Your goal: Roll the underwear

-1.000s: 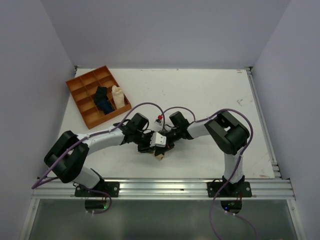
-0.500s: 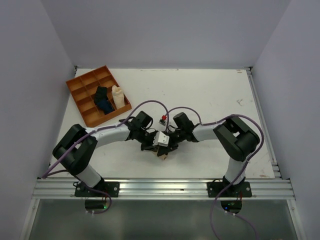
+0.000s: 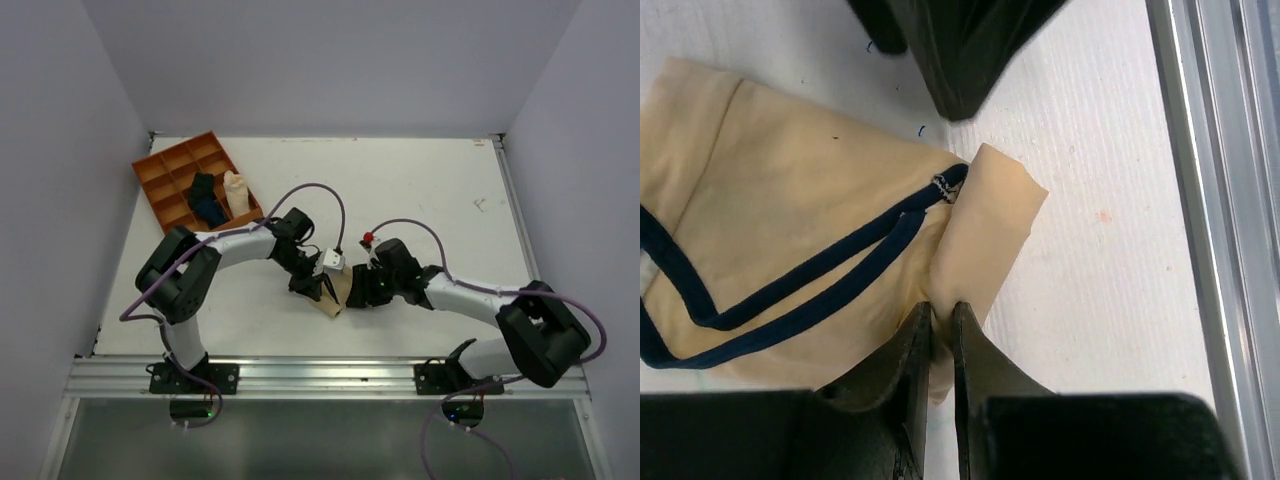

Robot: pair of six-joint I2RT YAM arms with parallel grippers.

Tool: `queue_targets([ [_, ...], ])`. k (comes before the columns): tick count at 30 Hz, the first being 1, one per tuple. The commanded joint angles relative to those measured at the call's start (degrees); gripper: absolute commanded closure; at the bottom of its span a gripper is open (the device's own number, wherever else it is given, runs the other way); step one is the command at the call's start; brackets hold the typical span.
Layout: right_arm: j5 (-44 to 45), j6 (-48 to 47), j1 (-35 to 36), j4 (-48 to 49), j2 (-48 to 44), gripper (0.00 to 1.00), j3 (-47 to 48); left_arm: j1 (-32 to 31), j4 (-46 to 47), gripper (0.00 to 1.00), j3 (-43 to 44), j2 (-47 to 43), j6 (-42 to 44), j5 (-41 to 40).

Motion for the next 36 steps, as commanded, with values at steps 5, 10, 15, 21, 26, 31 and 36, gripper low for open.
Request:
queue_targets([
  [5,34.18,0.61,10.05,-14.37,-20.62,0.51,-0.95,0.14,-8.83,0.94,5.30,7.78,0.93,-1.37],
  [10,43.38,-3.43,22.12,-15.28,-22.94,0.50,3.09,0.14,-12.18,0.95,8.48,11.83,0.23,-2.51],
  [15,52.25,-10.71,34.87,-19.48,-10.49,0.50,11.52,0.23,-12.88,0.95,9.27,13.06,0.40,-2.87],
  [21,61.05,-16.09,40.95,-29.15,14.83,0.48,27.88,0.23,-14.46,0.96,10.24,13.94,-0.56,-3.31],
  [26,60.44,-20.48,40.86,-28.72,18.45,0.46,30.26,0.67,-14.29,0.95,9.45,12.89,-1.00,-4.45],
  [31,61.32,-21.45,40.25,-29.42,21.36,0.46,31.93,0.76,-14.20,0.95,9.97,13.41,-1.62,-3.92],
  [36,61.06,-21.81,39.46,-28.63,23.20,0.46,30.97,0.67,-14.29,0.95,9.71,13.41,-1.88,-3.92],
])
